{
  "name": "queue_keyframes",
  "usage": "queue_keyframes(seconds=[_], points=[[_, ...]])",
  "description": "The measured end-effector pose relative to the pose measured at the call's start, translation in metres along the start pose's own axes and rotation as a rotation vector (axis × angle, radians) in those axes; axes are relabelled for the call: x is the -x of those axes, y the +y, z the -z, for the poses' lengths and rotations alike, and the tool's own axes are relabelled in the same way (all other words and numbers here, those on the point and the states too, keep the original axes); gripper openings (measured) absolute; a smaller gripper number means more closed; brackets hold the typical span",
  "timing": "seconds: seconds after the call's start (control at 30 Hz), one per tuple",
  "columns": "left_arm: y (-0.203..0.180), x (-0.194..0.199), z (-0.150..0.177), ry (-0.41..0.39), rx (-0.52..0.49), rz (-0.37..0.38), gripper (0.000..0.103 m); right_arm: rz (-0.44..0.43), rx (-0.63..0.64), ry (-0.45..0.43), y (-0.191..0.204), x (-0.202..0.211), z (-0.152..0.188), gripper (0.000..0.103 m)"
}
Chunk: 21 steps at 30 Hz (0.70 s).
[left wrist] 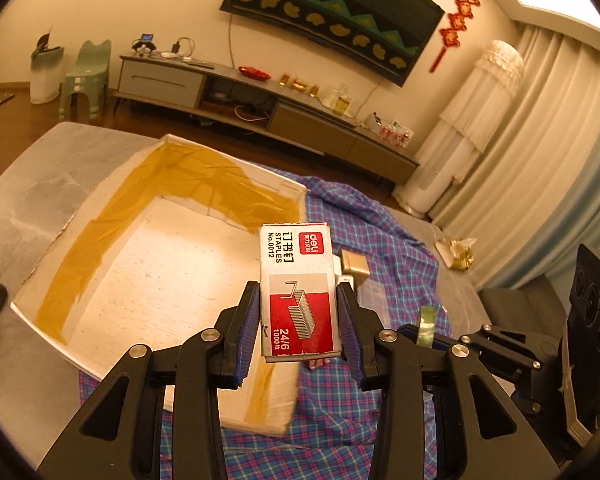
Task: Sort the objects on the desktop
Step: 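Carry staples box in left tool while right tool carries tape roll to white box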
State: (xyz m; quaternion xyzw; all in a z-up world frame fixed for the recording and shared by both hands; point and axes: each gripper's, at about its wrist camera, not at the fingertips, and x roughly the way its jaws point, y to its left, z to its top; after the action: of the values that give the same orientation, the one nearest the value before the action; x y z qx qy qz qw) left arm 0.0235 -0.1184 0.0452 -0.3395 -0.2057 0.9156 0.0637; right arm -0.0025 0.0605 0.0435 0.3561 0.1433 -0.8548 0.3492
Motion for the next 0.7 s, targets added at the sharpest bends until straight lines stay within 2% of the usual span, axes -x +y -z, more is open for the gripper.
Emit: queue_keyframes(seconds=[0.23, 0.7], points=[[0.025, 0.005, -0.012, -0.013, 0.053, 0.008, 0.04, 0.004, 0.062, 0.018, 0.025, -0.012, -0.023, 0.017], [0.069, -0.003, -0.029, 0.014, 0.172, -0.018, 0.04, 0.001, 0.179, 0.063, 0.062, -0.055, -0.066, 0.017]])
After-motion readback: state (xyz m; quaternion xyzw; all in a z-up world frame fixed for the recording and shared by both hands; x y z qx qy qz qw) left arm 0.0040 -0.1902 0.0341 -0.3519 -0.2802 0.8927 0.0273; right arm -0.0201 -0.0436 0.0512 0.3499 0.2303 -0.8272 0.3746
